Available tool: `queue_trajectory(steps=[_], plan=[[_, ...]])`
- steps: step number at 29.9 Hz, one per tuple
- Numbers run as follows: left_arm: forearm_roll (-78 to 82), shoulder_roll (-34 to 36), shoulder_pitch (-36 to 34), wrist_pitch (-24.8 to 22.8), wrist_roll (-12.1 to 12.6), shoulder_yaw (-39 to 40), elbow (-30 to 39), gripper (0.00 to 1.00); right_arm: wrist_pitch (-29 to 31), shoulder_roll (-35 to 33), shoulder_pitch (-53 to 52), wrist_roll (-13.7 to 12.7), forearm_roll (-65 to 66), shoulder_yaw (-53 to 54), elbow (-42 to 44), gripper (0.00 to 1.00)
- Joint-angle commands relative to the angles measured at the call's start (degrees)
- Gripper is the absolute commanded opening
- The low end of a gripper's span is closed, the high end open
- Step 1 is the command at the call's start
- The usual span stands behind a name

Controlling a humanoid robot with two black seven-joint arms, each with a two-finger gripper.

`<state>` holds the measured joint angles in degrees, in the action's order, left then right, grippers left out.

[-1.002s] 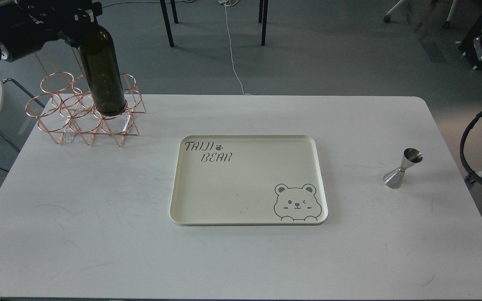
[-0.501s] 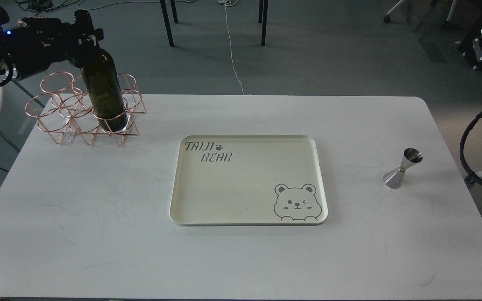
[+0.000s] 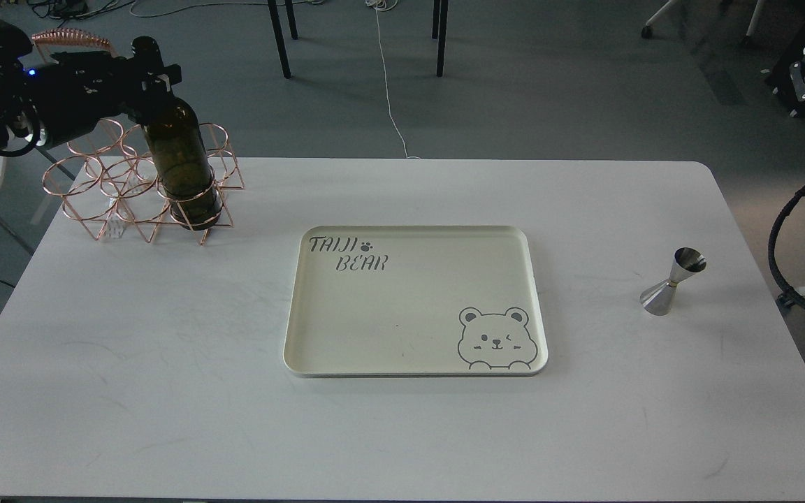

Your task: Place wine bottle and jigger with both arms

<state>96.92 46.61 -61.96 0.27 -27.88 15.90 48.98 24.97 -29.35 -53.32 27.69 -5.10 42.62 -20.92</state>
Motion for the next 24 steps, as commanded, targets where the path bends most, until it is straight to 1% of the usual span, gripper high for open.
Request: queue_trajectory(steps=[1,4,6,7,9,11,16,20,24], plan=[[-1.47,-0.47,0.0,-0.01,0.02,0.01,-0.64,0.75,-0.01,0.0,-0.03,0.0,0.0,0.0,0.0,0.99],[-1.56,-0.47,0.08,-0.01,0.02,0.01,-0.81,0.76,-0.01,0.0,-0.03,0.0,0.0,0.0,0.0,0.99],[-1.91,-0.47,0.0,-0.01,0.02,0.18,-0.81,0.79,-0.01,0.0,-0.03,0.0,0.0,0.0,0.0,0.99],[-2.78,-0.47,0.0,-0.09,0.02,0.62,-0.81,0.82,-0.1,0.0,-0.03,0.0,0.0,0.0,0.0,0.99],[-7.94,-0.12,-0.27,-0.09,-0.06,1.06,-0.81,0.93,-0.54,0.0,-0.03,0.0,0.0,0.0,0.09,0.99],[-16.63,0.41,-0.44,-0.09,-0.12,1.33,-0.81,0.97,-0.63,-0.09,-0.03,0.08,0.0,0.0,0.18,0.99],[-41.77,3.13,-0.62,-0.44,-0.12,1.5,-0.81,0.98,-0.71,-0.7,0.06,0.31,0.0,0.18,0.18,0.99],[-55.04,4.27,-0.53,-0.62,-0.06,1.5,-0.81,0.98,-0.98,-1.05,0.14,0.31,0.0,0.53,0.27,0.99],[-69.46,4.81,-0.01,-1.41,0.11,1.5,-0.81,0.98,-5.18,-1.94,0.06,0.09,0.0,0.53,0.18,0.99]])
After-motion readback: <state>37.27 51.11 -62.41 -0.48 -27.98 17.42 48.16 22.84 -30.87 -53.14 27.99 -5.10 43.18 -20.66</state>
